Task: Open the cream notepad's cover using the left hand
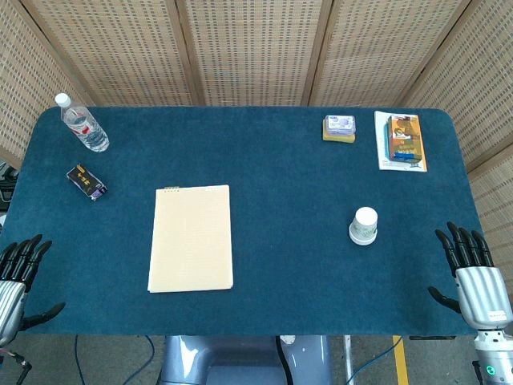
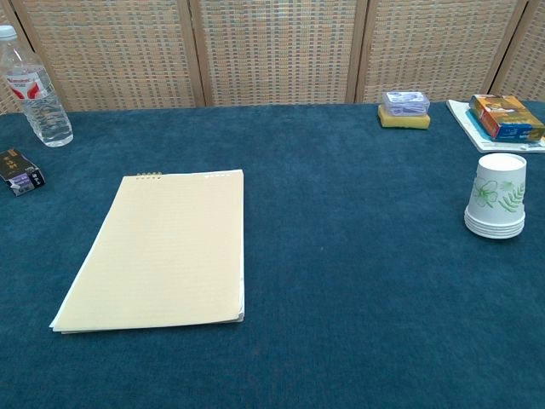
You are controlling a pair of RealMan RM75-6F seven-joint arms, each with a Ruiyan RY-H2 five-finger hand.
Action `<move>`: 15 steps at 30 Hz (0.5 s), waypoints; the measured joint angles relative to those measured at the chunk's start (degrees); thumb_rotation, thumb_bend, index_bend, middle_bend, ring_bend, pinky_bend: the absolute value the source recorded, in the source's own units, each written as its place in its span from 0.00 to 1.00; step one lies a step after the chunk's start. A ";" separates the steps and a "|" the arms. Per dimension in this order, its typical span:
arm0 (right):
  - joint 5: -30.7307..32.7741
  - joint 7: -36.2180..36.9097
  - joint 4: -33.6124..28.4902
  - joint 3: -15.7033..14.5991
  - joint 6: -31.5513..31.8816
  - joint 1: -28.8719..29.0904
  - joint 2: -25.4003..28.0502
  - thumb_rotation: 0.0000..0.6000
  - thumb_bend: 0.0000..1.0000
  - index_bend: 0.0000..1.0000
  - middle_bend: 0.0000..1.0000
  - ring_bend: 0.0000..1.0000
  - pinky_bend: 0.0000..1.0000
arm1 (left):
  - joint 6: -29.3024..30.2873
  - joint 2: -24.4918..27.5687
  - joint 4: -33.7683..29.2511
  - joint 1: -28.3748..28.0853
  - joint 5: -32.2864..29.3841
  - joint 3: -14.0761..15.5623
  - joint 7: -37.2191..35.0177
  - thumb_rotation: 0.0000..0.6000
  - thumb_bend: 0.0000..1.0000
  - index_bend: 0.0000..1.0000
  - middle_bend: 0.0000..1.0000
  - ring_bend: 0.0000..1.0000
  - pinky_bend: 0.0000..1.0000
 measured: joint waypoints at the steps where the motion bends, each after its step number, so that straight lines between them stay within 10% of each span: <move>1: 0.01 0.00 -0.01 0.00 -0.01 0.00 0.00 1.00 0.00 0.02 0.00 0.00 0.00 | -0.01 0.02 -0.01 0.00 0.01 0.00 0.00 1.00 0.01 0.00 0.00 0.00 0.00; 8: 0.40 0.18 -0.21 -0.07 -0.56 0.07 0.03 1.00 0.00 0.05 0.00 0.00 0.00 | -0.33 -0.27 -0.04 -0.16 0.27 0.01 0.45 1.00 0.04 0.00 0.00 0.00 0.00; 12: 0.61 0.51 -0.40 0.03 -0.62 0.11 0.15 1.00 0.00 0.05 0.00 0.00 0.00 | -2.44 -1.79 0.64 -1.41 1.33 0.09 1.62 1.00 0.36 0.00 0.00 0.00 0.00; 15: 0.77 0.91 -0.47 0.12 -0.63 0.11 0.29 1.00 0.00 0.05 0.00 0.00 0.00 | -5.33 -3.87 2.01 -3.34 2.71 0.06 2.90 1.00 0.41 0.00 0.00 0.00 0.00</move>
